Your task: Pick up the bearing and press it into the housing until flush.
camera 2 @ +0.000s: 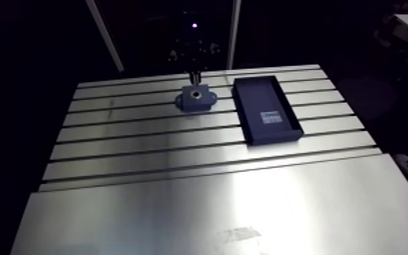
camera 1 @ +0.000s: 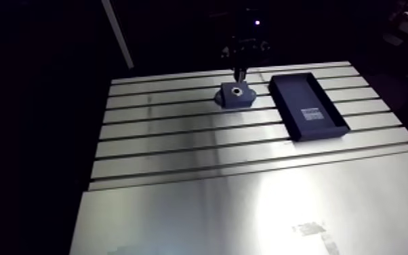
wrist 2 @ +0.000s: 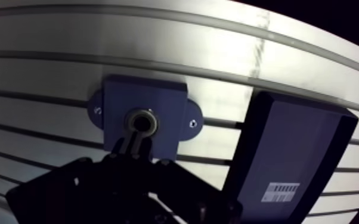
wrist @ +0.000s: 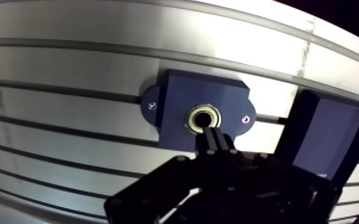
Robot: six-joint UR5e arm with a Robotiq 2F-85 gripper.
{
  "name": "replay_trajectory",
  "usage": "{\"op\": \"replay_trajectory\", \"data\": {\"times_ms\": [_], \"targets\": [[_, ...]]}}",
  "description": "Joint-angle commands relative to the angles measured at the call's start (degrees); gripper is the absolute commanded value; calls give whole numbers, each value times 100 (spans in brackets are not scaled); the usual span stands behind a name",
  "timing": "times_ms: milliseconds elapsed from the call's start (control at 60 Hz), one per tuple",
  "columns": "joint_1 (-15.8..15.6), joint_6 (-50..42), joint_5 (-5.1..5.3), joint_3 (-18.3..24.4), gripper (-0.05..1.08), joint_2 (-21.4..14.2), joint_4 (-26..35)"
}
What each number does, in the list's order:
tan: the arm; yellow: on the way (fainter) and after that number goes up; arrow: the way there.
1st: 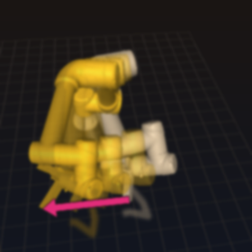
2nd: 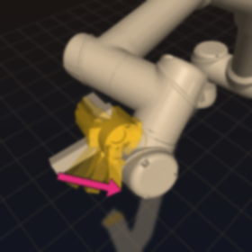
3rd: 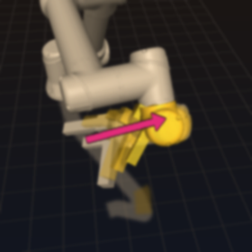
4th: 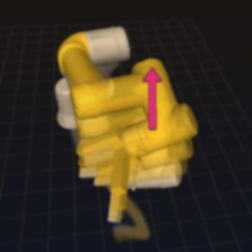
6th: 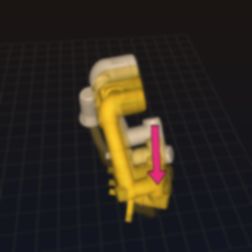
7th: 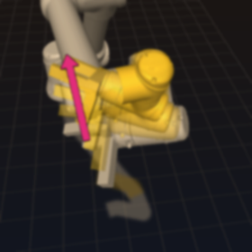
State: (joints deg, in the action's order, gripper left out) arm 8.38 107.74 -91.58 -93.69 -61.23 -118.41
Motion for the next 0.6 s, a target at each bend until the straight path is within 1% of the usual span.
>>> {"op": "replay_trajectory", "data": {"times_ms": [17,33,50,67,83,117,133,150,167,183,200,250,267,367,467,500,583,600], "targets": [[-2,6,-4,29,102,-126,40],[-2,6,-4,29,102,-126,40],[-2,6,-5,38,97,-136,41],[-2,-1,3,46,83,-146,49],[-2,-2,-4,48,59,-147,65],[-2,-2,-4,48,59,-147,65],[-10,-3,-5,63,33,-162,120],[-10,-3,-5,63,33,-162,120],[-11,-3,-20,80,10,-187,225],[-11,-3,-29,112,2,-213,375],[-11,-3,-29,112,2,-213,375],[-27,-18,-31,181,1,-250,621],[-51,-65,-16,232,1,-267,689],[-63,-112,-14,321,1,-302,821],[-82,-263,-14,486,1,-372,1114],[-82,-443,-5,617,1,-399,1268],[-82,-683,-12,780,1,-410,1439],[-82,-822,-13,875,1,-411,1559]]}}
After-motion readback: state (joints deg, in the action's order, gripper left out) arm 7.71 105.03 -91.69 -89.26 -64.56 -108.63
